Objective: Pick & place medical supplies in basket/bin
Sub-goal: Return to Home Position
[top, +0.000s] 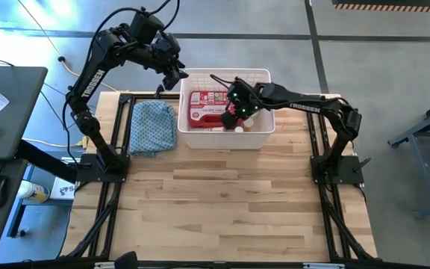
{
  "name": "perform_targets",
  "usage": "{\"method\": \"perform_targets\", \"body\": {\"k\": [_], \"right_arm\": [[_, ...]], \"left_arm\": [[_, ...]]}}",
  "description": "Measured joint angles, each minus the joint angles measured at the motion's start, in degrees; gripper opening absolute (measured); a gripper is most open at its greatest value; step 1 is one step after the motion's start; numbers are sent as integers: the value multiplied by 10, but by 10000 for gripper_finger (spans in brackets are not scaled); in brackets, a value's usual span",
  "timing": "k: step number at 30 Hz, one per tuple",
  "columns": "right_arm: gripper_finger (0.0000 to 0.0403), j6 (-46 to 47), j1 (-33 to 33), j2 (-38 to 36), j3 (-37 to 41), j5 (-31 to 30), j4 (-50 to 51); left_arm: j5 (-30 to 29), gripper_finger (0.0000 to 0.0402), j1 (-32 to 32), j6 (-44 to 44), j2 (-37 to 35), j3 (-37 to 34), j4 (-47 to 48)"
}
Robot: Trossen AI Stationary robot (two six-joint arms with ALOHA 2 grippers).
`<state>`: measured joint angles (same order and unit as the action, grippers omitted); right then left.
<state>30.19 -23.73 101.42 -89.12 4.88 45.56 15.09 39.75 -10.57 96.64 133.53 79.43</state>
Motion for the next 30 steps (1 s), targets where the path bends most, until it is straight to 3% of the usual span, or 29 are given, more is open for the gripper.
{"method": "perform_targets", "body": {"k": [10, 17, 24, 30], "right_arm": [[259, -5, 0, -33, 0, -13, -5], [259, -18, 0, -111, 0, -15, -32], [257, -67, 10, -206, 0, -49, -25], [206, -97, 47, -275, 0, -90, 38]], "left_arm": [[-6, 232, 0, -4, 0, 0, 13], [-4, 232, 0, 0, 0, 0, -17], [-4, 232, 0, 74, -7, 0, -43], [3, 232, -7, 140, -20, 0, -55]]}}
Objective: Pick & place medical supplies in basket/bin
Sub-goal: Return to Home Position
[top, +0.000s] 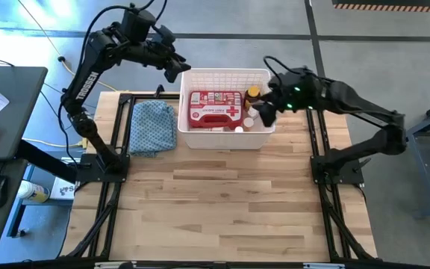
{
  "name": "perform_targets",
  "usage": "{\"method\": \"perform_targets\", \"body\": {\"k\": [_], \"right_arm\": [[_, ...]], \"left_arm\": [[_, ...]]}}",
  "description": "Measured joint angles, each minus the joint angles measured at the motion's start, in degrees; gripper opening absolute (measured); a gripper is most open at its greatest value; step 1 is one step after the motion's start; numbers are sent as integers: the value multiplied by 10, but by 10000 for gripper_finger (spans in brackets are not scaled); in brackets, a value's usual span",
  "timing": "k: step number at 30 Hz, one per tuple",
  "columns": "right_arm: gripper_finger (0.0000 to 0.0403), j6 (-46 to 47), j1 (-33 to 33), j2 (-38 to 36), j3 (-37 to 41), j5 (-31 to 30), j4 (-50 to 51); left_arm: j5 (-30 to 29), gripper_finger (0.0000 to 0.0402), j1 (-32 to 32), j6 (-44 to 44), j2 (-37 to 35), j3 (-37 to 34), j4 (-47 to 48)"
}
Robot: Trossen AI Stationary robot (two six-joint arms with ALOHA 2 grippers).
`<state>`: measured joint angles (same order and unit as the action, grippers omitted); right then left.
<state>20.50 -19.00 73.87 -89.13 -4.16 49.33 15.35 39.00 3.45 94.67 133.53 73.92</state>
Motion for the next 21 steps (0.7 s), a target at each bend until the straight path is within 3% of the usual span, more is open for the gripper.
{"method": "perform_targets", "body": {"k": [5, 13, 21], "right_arm": [[130, -20, 43, -82, 63, -28, -44], [19, 111, 72, -305, 364, 14, -297], [7, 176, 97, -488, 531, -7, -380]], "left_arm": [[4, 232, -48, 37, -5, 0, -80], [1, 232, -134, 104, -6, 0, -211], [-30, 232, -191, 186, -6, 0, -235]]}}
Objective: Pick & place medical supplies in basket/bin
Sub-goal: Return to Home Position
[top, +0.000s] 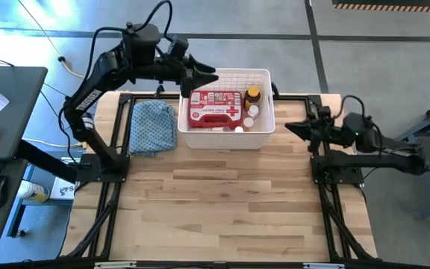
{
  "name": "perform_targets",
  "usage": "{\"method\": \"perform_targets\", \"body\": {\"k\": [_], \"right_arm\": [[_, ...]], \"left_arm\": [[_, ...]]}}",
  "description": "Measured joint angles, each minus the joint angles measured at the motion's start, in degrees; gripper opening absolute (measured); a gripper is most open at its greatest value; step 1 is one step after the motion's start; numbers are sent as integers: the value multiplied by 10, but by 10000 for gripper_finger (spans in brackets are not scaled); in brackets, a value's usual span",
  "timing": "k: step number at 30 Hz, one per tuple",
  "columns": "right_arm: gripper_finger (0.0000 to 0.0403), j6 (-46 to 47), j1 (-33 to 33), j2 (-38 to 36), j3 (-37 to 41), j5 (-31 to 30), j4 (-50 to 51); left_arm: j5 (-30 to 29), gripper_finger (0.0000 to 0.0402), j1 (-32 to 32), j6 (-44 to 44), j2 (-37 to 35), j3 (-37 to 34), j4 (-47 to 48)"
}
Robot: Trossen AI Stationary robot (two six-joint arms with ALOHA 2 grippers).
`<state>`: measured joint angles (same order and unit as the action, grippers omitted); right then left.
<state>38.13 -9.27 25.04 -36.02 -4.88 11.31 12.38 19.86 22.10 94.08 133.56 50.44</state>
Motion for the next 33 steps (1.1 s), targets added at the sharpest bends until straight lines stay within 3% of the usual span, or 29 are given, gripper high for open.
{"method": "perform_targets", "body": {"k": [5, 19, 27, 33], "right_arm": [[1, -5, 0, -92, 66, 5, 0], [1, 47, 0, -246, 220, 20, -66], [2, 121, 19, -244, 295, 85, -189], [1, 140, 73, -243, 323, 59, -199]], "left_arm": [[-38, 232, -33, 38, 0, 0, -5], [-49, 232, -60, 143, 22, 0, -10], [-44, 232, -60, 138, 22, 0, -19], [-44, 232, -60, 127, 22, 0, -52]]}}
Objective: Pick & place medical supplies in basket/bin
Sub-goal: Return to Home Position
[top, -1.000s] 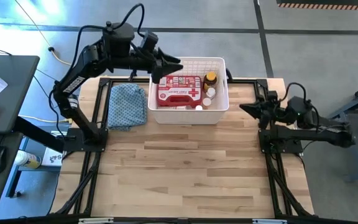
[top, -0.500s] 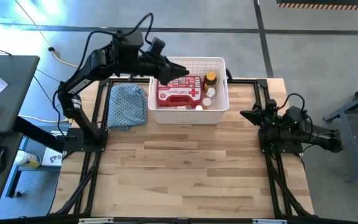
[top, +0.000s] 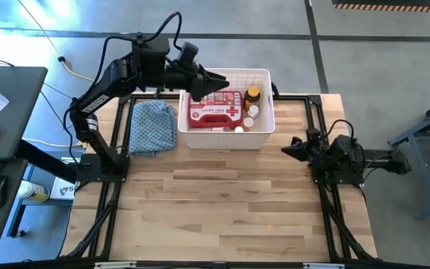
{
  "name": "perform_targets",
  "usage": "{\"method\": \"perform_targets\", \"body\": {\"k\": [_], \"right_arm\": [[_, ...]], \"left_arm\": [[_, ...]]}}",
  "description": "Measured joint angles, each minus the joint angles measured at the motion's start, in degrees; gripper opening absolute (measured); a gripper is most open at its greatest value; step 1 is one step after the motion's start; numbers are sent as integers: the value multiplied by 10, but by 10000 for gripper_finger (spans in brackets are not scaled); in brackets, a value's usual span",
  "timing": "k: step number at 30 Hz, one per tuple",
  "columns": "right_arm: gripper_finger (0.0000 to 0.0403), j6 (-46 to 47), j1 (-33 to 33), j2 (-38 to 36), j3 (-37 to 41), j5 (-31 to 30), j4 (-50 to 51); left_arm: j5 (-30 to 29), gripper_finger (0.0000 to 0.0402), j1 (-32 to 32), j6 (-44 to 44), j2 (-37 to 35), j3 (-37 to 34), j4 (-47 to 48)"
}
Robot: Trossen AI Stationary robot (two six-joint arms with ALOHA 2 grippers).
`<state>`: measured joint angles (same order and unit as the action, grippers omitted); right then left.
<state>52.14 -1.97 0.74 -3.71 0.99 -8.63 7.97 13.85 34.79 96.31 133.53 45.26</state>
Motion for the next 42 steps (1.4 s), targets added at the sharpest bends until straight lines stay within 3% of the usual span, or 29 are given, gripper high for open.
{"method": "perform_targets", "body": {"k": [6, 10, 15, 23, 42], "right_arm": [[1, -44, 74, 0, 2, -101, 0], [1, -86, 89, 0, 2, -144, 2], [1, -107, 72, 0, 2, -143, 14], [0, -97, 38, 0, 2, -92, 58], [0, -102, 63, -1, 31, -153, 33]], "left_arm": [[5, 232, 0, 0, 0, 0, -2], [4, 232, 0, 0, 0, 0, -1], [4, 232, 0, 0, 0, 0, 2], [4, 232, 0, -14, 0, 0, 35], [-39, 232, -8, -53, -16, 0, 49]]}}
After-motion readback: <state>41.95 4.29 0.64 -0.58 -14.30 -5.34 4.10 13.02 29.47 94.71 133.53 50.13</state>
